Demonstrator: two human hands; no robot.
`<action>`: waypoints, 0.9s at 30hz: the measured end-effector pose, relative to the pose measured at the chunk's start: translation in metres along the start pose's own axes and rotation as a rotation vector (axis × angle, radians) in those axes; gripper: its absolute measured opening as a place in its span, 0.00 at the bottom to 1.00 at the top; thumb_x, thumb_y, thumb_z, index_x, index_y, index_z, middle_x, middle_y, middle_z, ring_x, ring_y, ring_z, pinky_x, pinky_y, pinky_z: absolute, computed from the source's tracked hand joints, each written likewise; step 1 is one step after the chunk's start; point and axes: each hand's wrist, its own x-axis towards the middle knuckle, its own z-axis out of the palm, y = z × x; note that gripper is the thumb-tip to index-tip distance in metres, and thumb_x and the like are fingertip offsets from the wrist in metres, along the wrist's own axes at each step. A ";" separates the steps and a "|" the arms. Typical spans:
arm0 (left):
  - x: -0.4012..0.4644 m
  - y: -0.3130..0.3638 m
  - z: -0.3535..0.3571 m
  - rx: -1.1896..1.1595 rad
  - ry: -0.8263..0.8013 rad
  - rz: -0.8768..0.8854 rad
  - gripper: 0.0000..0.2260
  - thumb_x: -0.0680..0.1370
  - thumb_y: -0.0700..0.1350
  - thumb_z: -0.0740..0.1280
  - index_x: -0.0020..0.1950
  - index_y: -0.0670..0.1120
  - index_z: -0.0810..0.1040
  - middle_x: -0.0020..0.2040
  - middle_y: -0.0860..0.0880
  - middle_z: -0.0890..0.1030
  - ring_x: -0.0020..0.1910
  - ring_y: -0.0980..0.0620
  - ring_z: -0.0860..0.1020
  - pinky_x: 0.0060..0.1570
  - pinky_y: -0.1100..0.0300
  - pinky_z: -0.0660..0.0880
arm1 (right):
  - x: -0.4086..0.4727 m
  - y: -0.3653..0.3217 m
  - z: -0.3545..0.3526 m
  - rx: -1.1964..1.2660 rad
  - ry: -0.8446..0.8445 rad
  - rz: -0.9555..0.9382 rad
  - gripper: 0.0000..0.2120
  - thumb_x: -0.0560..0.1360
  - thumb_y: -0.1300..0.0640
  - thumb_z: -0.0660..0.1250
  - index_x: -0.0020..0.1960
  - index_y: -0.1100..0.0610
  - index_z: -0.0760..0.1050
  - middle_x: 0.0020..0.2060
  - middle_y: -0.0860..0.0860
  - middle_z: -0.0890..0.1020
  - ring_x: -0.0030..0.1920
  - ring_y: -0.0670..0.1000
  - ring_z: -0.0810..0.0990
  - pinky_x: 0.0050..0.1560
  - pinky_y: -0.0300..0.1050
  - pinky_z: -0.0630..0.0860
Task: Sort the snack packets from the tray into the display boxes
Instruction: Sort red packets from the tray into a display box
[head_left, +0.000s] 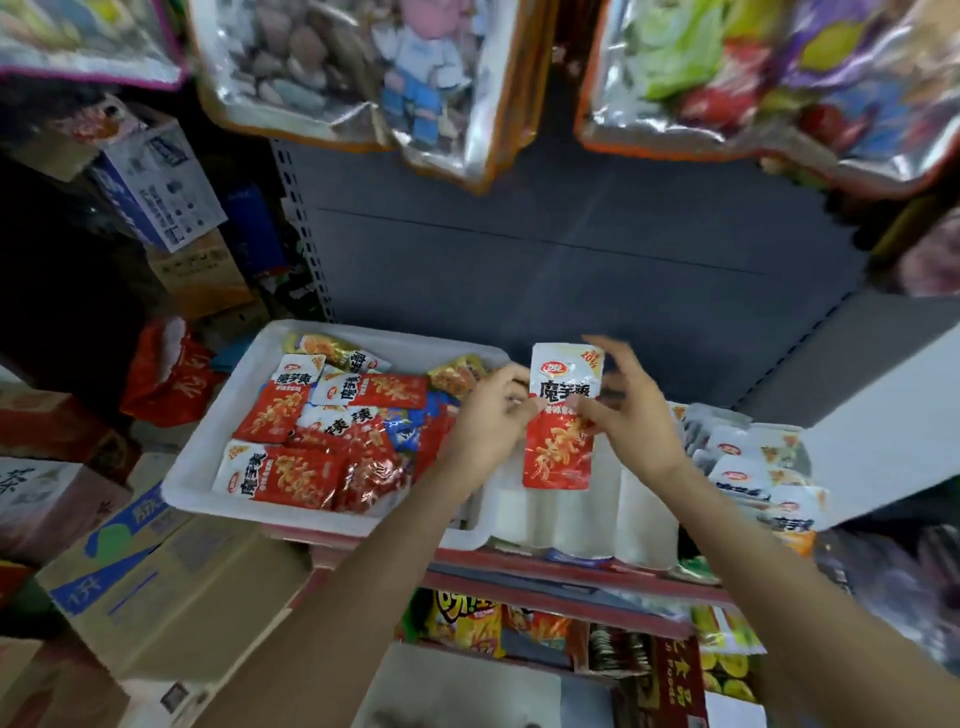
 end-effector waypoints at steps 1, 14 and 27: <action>0.004 0.005 0.013 0.010 0.000 0.013 0.07 0.76 0.38 0.67 0.46 0.48 0.73 0.43 0.47 0.81 0.44 0.49 0.80 0.50 0.47 0.78 | -0.002 0.003 -0.012 -0.012 0.039 -0.002 0.24 0.74 0.66 0.67 0.62 0.45 0.66 0.46 0.51 0.82 0.41 0.48 0.81 0.37 0.43 0.80; 0.037 0.012 0.108 0.442 -0.028 0.028 0.17 0.77 0.40 0.64 0.66 0.43 0.71 0.64 0.45 0.75 0.64 0.47 0.72 0.62 0.58 0.68 | 0.007 0.059 -0.113 -0.113 0.185 0.103 0.13 0.77 0.61 0.62 0.47 0.44 0.65 0.44 0.56 0.81 0.47 0.59 0.81 0.47 0.64 0.77; 0.034 -0.004 0.108 0.916 -0.150 0.007 0.22 0.79 0.43 0.61 0.73 0.48 0.64 0.72 0.47 0.67 0.70 0.46 0.65 0.67 0.54 0.64 | 0.017 0.066 -0.122 -0.303 0.135 0.080 0.08 0.79 0.60 0.60 0.58 0.59 0.67 0.47 0.52 0.78 0.44 0.50 0.76 0.34 0.36 0.68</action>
